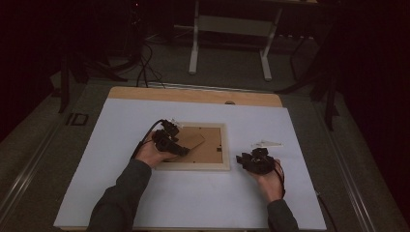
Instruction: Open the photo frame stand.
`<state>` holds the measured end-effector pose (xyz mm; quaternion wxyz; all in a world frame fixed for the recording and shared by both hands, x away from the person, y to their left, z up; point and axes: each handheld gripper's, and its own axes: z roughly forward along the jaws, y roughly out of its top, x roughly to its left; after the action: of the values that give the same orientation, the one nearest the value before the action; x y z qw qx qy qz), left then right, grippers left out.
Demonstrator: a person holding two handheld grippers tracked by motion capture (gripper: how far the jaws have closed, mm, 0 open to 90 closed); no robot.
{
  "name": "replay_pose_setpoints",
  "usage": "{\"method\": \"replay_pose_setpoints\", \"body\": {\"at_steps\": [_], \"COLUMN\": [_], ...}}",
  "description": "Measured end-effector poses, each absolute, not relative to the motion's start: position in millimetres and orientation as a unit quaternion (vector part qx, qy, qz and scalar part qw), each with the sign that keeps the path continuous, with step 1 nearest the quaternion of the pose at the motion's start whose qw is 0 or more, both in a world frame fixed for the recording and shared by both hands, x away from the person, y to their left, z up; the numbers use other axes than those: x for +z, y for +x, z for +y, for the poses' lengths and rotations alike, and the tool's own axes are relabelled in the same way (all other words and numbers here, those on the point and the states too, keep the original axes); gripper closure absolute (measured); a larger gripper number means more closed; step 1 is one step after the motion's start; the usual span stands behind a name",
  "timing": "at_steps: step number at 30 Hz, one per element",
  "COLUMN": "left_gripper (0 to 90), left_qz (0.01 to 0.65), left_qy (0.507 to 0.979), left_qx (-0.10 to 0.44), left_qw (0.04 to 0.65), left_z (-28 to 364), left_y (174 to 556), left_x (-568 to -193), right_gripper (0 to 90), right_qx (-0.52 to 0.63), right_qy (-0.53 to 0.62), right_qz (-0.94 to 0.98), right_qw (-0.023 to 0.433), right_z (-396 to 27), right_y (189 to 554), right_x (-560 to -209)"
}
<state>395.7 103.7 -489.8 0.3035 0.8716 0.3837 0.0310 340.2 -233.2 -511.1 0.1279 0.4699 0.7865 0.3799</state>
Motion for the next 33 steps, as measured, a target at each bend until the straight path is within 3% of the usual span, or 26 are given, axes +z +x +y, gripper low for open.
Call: {"method": "replay_pose_setpoints", "body": {"at_steps": [13, 33], "left_gripper": [36.8, 38.1], "left_qz": [0.384, 0.359], "left_qy": [0.878, 0.886], "left_qx": [0.029, 0.075], "left_qw": [0.285, 0.282], "left_z": [99.2, 94.3], "left_y": [398.8, 391.2], "left_x": [-495.8, -493.0], "right_gripper": [65.5, 65.3], "right_qx": [0.380, 0.383], "right_qy": [0.470, 0.476], "right_qz": [0.786, 0.782], "right_qw": [0.127, 0.124], "right_z": [-233.7, -235.8], "right_y": [340.3, 339.7], "right_x": [-511.0, -510.2]}}
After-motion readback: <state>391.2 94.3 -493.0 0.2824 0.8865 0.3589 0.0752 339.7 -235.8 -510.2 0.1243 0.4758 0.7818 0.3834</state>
